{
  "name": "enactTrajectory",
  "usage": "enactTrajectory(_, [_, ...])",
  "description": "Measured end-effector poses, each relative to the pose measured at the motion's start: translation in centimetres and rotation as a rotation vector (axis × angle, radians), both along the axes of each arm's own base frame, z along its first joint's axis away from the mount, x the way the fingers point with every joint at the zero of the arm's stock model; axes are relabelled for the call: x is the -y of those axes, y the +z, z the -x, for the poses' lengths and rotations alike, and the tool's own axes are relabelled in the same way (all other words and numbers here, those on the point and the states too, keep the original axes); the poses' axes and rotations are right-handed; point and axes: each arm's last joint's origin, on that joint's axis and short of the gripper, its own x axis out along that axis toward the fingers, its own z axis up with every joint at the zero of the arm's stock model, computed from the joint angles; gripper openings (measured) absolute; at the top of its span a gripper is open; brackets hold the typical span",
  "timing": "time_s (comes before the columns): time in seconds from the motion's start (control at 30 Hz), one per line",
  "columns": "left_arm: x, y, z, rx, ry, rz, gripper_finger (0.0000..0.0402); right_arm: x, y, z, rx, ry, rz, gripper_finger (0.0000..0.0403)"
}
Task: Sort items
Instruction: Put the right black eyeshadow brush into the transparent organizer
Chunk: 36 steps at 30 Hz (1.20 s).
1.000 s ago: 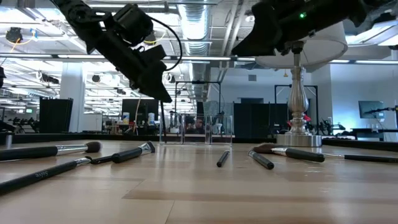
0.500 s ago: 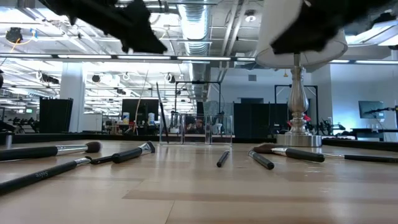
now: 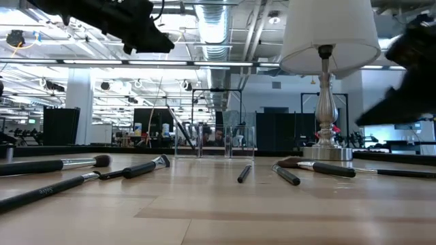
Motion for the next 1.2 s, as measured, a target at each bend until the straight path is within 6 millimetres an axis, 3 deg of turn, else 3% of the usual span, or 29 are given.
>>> enactTrajectory(0.5, [0.0, 0.1, -0.2, 0.044, 0.009, 0.041, 0.0154, -2.1, -4.8, 1.3, 0.039, -0.023, -0.04, 0.0149])
enactTrajectory(0.83, [-0.1, 0.6, -0.2, 0.094, 0.008, 0.029, 0.0154, -2.7, -9.1, 1.3, 0.062, -0.114, 0.162, 0.0143])
enactTrajectory(0.97, [-0.1, 0.6, -0.2, 0.101, 0.008, 0.032, 0.0154, -2.8, -9.8, 1.8, 0.17, -0.172, 0.18, 0.0109])
enactTrajectory(1.2, [0.0, 0.7, -0.3, 0.105, 0.001, 0.037, 0.0154, -2.9, -9.6, 2.3, 0.183, -0.162, 0.158, 0.0008])
